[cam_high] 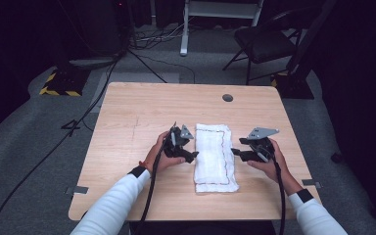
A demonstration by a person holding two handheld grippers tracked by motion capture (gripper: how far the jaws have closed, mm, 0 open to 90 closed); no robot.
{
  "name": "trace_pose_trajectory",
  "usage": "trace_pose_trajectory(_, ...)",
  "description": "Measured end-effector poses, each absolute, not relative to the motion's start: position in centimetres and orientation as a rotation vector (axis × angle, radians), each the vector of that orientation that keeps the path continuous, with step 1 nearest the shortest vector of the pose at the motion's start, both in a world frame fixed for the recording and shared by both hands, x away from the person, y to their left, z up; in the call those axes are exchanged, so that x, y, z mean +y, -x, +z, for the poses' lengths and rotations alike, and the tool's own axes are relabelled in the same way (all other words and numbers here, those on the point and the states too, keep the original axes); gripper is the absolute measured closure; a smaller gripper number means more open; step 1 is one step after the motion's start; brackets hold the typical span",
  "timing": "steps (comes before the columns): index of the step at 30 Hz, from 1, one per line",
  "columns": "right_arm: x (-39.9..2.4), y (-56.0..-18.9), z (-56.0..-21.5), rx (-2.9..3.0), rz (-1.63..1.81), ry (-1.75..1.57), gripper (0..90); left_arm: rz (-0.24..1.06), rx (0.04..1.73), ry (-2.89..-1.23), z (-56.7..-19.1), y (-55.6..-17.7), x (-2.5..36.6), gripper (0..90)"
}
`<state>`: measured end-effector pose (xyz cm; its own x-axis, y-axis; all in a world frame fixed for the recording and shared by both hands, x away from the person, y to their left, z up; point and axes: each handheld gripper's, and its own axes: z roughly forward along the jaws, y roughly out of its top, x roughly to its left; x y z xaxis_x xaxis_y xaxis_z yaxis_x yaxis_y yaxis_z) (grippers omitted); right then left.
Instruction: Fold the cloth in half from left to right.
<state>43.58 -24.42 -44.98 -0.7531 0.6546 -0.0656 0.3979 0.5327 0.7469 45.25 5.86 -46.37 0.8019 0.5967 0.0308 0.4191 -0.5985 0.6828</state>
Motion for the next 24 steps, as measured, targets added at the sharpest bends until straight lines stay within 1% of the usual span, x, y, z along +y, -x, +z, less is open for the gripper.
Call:
trace_pose_trajectory(6, -23.1, -47.0, -45.3, 2.409, 1.019, -0.927, 43.2, 0.391, 0.794, -2.265, -46.6, -48.5, 5.0, 21.9)
trace_pose_trajectory(13, -22.1, -50.6, -45.9, 2.378, 1.001, -1.034, 44.7, 0.388, 0.896, -2.253, -48.0, -51.9, 4.1, 22.6)
trace_pose_trajectory(21, -21.4, -53.4, -47.3, 2.385, 0.933, -1.112, 46.2, 0.344, 0.962, -2.186, -48.7, -53.7, 3.6, 21.1)
trace_pose_trajectory(24, -21.3, -53.8, -47.6, 2.374, 0.941, -1.139, 47.5, 0.360, 0.959, -2.221, -48.9, -54.2, 3.1, 20.1)
